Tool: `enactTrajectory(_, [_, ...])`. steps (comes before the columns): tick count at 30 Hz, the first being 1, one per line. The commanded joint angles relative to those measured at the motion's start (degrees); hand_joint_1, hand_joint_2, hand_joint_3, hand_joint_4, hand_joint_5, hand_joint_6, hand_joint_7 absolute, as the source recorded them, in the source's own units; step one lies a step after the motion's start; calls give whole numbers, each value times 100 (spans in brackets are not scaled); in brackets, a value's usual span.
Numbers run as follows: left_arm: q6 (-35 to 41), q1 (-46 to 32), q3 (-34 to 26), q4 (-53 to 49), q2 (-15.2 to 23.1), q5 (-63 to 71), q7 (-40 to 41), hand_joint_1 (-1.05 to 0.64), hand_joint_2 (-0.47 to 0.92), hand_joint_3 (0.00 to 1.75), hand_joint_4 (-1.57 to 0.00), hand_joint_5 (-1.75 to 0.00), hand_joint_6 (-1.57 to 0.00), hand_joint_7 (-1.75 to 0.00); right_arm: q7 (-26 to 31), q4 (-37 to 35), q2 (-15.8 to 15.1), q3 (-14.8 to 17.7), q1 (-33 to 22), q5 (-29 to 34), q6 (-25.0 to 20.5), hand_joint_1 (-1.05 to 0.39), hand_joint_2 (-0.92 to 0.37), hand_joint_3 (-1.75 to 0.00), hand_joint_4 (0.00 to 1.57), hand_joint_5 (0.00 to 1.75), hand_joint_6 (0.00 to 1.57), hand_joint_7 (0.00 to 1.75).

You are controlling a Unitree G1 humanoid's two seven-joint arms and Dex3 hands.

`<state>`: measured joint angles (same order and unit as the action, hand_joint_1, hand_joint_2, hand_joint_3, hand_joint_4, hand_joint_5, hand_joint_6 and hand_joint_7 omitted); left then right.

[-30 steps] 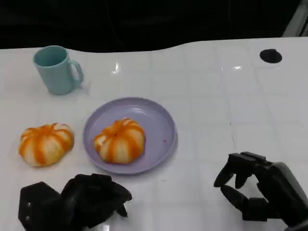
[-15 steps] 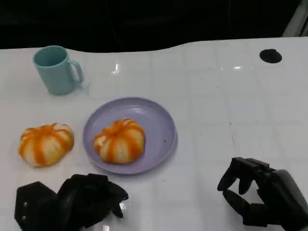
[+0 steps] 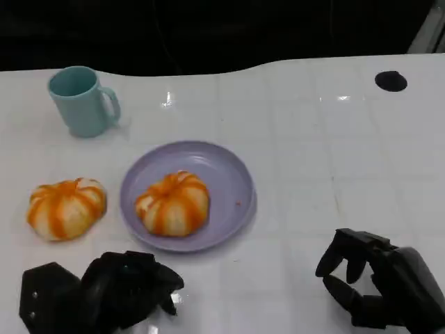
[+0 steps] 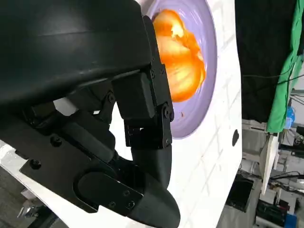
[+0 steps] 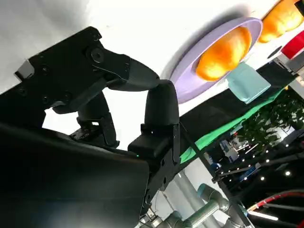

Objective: Grasp the bread from the table and place it into the plate.

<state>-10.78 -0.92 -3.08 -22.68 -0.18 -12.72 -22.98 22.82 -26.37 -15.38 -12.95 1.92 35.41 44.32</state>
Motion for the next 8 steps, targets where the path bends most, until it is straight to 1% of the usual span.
enactTrajectory(1, [34,-1,-55,-19,107,-33,-32,-105,66,21,-89,-151,-154,-35,76,-48,-64,-18,50,47,-47,-36,-62,-90,69,175,50,160])
enactTrajectory(5, [9,8,-38,-40,118,-2,-33,-105,67,21,-89,-152,-154,-35,96,-79,-80,-38,67,40,-19,-35,-62,-88,69,175,50,160])
enactTrajectory(8, [16,16,-36,-49,112,14,-3,-105,67,21,-89,-152,-154,-35,85,-106,-91,-40,84,27,-27,-36,-63,-85,68,175,51,157])
